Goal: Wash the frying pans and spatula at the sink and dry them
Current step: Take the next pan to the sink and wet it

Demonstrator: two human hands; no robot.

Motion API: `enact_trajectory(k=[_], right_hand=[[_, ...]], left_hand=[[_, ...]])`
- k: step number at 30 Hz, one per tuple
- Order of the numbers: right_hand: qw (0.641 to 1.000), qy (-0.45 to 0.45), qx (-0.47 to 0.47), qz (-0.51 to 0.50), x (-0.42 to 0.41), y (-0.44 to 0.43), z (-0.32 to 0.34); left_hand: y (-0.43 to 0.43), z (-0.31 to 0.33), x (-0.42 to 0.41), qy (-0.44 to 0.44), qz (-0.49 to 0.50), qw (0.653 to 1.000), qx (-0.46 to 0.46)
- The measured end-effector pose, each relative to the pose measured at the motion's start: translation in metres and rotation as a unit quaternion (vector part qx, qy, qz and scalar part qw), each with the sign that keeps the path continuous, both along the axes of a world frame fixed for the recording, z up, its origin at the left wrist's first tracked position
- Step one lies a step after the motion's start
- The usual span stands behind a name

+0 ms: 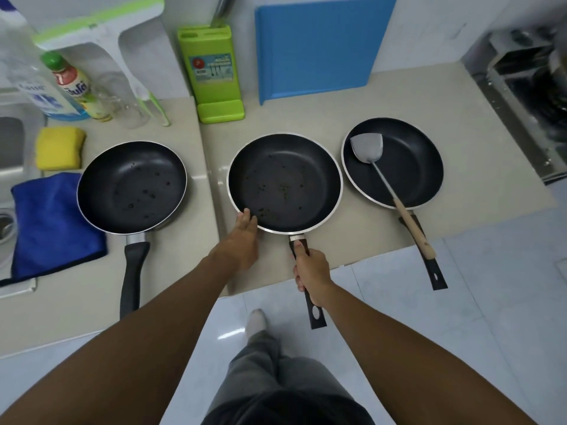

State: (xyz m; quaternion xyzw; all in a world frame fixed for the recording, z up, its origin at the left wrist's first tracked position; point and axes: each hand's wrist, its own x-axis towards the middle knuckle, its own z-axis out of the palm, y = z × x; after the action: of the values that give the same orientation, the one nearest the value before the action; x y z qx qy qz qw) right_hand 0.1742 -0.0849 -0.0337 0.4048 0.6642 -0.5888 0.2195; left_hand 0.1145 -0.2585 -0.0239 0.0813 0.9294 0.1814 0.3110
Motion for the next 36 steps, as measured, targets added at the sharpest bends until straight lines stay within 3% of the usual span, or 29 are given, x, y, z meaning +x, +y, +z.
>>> enact_trajectory(k=[9, 20, 27, 36], right_hand=[[0.994, 0.034, 0.033, 0.094, 0.032, 0.024, 0.045], [0.977, 0.123, 0.064, 0.160, 0.042, -0.015, 0.125], [0.973, 0.130, 0.048, 0.187, 0.054, -0.084, 0.136], [0.972, 0.108, -0.003, 0.207, 0.071, -0.254, 0.143]], left_hand=[[-0.028, 0.034, 0.035, 0.077, -0.042, 0.995, -0.050], [-0.066, 0.121, 0.073, 0.201, 0.055, 0.978, -0.014], [-0.135, 0.145, 0.096, 0.173, 0.141, 0.972, 0.075], [-0.289, 0.136, 0.136, 0.175, 0.187, 0.966, 0.027]])
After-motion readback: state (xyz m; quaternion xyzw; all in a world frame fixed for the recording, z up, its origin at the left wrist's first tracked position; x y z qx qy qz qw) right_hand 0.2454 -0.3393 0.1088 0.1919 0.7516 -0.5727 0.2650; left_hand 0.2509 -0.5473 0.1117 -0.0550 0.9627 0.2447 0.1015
